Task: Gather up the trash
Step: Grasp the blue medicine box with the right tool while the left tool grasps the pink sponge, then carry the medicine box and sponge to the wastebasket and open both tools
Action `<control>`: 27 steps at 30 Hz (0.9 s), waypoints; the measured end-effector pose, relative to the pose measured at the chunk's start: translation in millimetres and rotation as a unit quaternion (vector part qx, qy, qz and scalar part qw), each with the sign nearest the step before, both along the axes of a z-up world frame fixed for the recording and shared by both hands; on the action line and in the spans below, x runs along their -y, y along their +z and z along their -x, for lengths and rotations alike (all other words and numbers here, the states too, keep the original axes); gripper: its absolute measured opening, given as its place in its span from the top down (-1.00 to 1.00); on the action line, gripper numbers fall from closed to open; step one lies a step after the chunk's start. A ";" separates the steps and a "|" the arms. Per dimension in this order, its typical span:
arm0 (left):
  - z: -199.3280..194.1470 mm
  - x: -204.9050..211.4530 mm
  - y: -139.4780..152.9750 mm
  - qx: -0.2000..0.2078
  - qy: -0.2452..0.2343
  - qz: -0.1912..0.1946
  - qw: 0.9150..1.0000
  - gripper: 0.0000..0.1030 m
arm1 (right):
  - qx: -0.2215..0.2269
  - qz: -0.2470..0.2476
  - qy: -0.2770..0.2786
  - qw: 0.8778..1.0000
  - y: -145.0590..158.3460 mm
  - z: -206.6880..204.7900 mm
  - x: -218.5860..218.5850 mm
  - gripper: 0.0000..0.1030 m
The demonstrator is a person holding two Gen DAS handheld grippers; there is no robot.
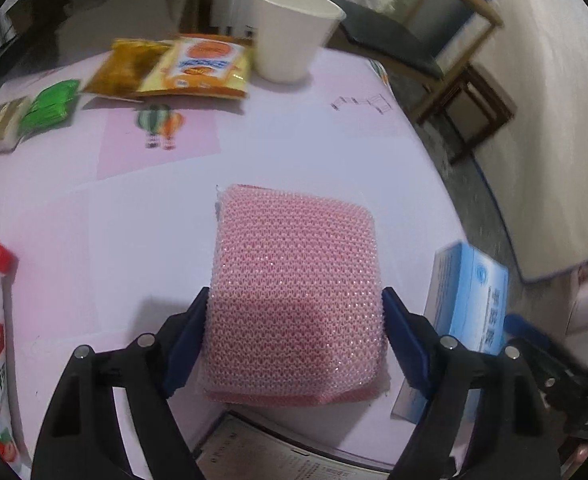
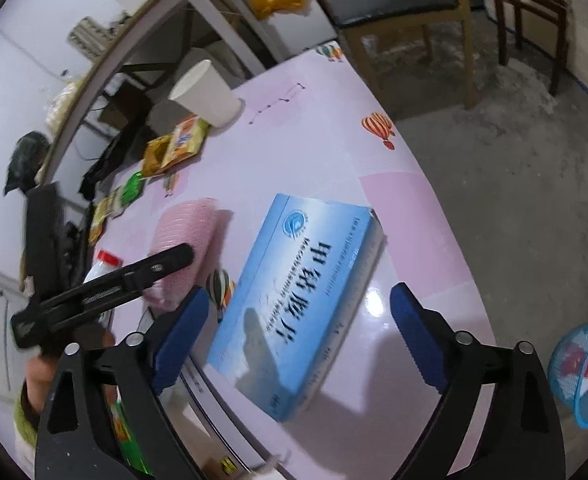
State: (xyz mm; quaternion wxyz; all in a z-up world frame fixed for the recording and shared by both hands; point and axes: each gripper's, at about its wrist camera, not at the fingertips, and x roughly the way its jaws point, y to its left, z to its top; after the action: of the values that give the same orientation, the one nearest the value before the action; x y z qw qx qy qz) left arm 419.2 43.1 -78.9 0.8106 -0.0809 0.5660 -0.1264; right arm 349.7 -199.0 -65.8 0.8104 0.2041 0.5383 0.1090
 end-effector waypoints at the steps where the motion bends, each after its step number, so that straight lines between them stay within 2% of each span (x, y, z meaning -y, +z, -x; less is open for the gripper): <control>1: 1.2 -5.1 2.7 0.002 0.012 0.005 1.000 -0.54 | -0.008 0.006 -0.010 1.000 -1.2 -3.1 -1.8 -0.75; 5: 5.4 -22.6 12.9 0.014 0.040 0.030 0.999 -0.54 | -0.031 0.041 -0.036 0.998 -6.7 -16.9 -18.5 -0.81; 13: 2.0 -37.3 9.4 0.002 0.065 0.069 0.995 -0.52 | -0.029 0.119 -0.046 0.991 -22.1 -22.4 -41.0 -0.82; 15: 2.4 -40.8 8.4 0.000 0.071 0.078 0.994 -0.51 | -0.019 0.134 -0.037 0.990 -23.1 -20.6 -42.1 -0.77; 16: 3.9 -42.7 9.4 0.001 0.070 0.080 0.994 -0.51 | -0.014 0.140 -0.037 0.989 -22.4 -19.2 -41.9 -0.63; 17: 3.9 -42.6 9.5 0.003 0.070 0.081 0.994 -0.51 | -0.009 0.144 -0.033 0.989 -21.7 -17.5 -40.0 -0.58; 21: 7.5 -43.6 14.0 0.010 0.068 0.085 0.994 -0.50 | -0.003 0.126 -0.018 0.992 -20.5 -15.7 -33.7 -0.55; 27: 19.5 -42.0 30.3 0.027 0.060 0.100 0.993 -0.50 | 0.025 0.057 -0.013 0.998 -6.3 -4.5 -13.4 -0.50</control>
State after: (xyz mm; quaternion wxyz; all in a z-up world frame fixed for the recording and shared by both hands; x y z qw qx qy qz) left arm 399.7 85.1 -48.6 0.8199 -0.1918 0.5223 -0.1351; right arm 354.2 -185.6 -72.1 0.8353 0.1619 0.5204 0.0726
